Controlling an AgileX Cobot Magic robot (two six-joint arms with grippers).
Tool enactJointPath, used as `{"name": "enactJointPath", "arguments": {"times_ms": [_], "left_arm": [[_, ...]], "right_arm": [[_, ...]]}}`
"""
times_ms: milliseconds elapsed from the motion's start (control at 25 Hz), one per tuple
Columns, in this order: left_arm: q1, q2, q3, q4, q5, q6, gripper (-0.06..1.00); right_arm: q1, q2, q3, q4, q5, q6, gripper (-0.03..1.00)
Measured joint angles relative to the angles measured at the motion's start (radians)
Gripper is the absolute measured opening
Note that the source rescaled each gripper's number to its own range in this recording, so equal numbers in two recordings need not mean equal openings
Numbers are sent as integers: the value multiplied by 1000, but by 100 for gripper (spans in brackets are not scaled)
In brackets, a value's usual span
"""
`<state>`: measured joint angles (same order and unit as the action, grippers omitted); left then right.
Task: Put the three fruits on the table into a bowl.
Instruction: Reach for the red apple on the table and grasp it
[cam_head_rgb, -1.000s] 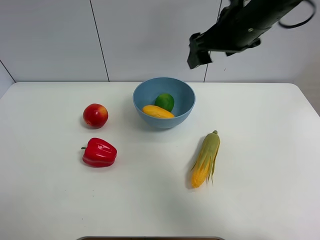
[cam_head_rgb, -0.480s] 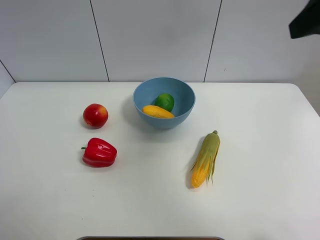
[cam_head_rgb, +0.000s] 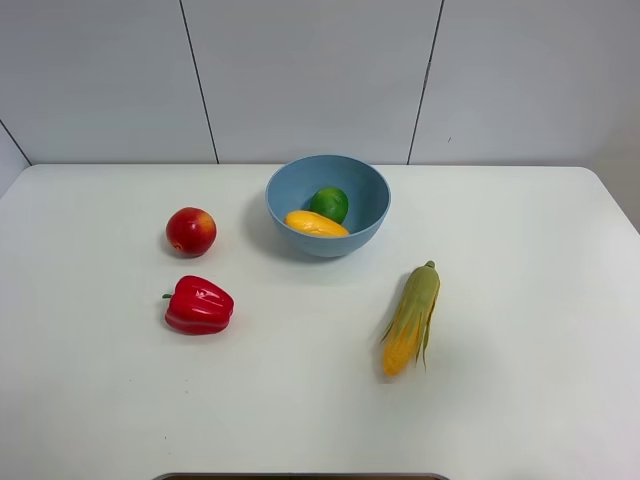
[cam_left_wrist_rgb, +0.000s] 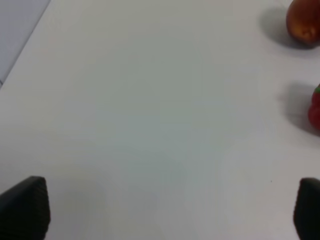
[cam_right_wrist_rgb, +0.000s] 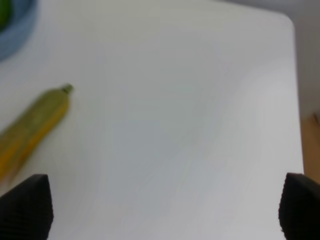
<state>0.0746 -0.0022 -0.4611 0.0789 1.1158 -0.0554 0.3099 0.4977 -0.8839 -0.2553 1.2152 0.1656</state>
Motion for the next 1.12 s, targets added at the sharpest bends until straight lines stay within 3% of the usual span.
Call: {"name": "enactJointPath", "arguments": {"times_ms": [280, 440, 1120], "left_arm": [[0, 0, 0, 0, 0, 0, 100], [0, 0, 0, 0, 0, 0, 100], [0, 0, 0, 0, 0, 0, 100]], "right_arm": [[-218, -338, 286, 61, -89, 10, 74], [-292, -463, 316, 70, -102, 10, 74], [-303, -501, 320, 72, -113, 10, 74]]}}
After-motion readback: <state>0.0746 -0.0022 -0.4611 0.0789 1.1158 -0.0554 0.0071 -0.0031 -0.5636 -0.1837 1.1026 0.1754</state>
